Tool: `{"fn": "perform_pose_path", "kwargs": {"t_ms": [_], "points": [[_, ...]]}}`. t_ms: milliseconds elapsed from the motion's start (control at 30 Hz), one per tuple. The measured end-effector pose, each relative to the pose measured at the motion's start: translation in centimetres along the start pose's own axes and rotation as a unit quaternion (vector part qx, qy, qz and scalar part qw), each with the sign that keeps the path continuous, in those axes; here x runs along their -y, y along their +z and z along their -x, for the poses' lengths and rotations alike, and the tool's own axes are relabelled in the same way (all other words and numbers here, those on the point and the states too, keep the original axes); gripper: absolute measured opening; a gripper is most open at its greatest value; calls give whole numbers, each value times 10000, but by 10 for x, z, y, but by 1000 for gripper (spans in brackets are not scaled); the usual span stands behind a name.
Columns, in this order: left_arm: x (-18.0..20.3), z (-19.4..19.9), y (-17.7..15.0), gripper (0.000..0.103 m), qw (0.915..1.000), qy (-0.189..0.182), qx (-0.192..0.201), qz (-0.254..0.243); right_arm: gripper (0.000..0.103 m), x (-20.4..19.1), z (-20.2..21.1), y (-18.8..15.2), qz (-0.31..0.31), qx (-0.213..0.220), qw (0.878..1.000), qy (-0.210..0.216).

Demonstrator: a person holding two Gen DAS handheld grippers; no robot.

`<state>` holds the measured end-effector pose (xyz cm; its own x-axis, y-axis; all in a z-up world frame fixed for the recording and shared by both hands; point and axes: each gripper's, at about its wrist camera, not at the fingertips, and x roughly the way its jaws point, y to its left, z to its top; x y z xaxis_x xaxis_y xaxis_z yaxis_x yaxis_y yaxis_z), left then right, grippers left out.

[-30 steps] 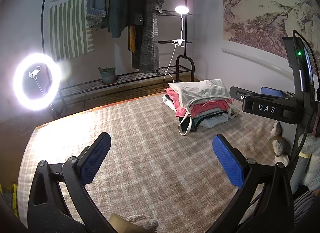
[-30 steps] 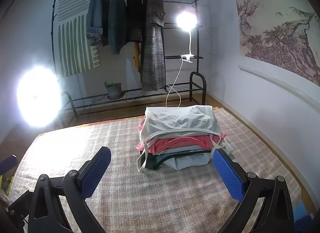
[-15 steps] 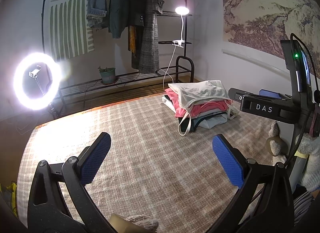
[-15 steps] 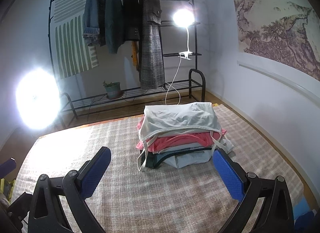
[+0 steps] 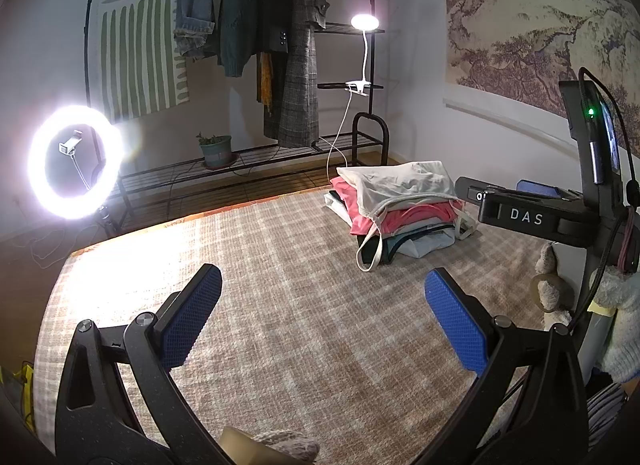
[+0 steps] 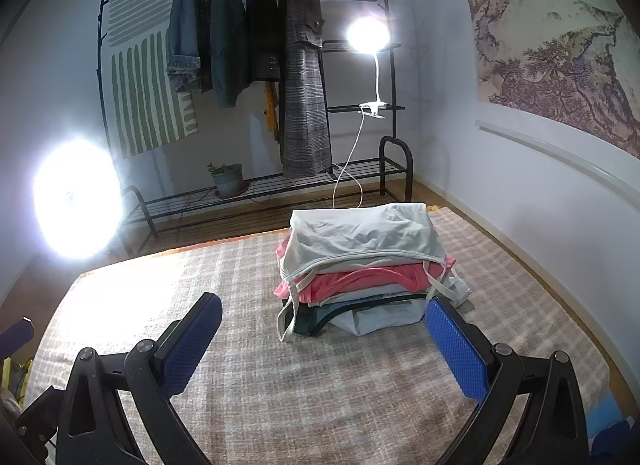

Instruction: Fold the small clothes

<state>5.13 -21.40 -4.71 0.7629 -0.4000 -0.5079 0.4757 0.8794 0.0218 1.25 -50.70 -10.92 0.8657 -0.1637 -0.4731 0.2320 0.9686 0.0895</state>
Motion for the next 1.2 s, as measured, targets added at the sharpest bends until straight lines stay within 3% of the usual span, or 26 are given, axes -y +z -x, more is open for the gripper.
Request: {"fn": "perform_pose_path", "kwargs": {"t_ms": [1000, 1200], "points": [[2, 1, 0, 103, 10000, -28, -17, 28, 103, -5, -1, -3, -37, -41, 10000, 74], [5, 5, 0, 103, 9998, 104, 103, 96, 103, -5, 0, -3, -38, -43, 10000, 71]]}}
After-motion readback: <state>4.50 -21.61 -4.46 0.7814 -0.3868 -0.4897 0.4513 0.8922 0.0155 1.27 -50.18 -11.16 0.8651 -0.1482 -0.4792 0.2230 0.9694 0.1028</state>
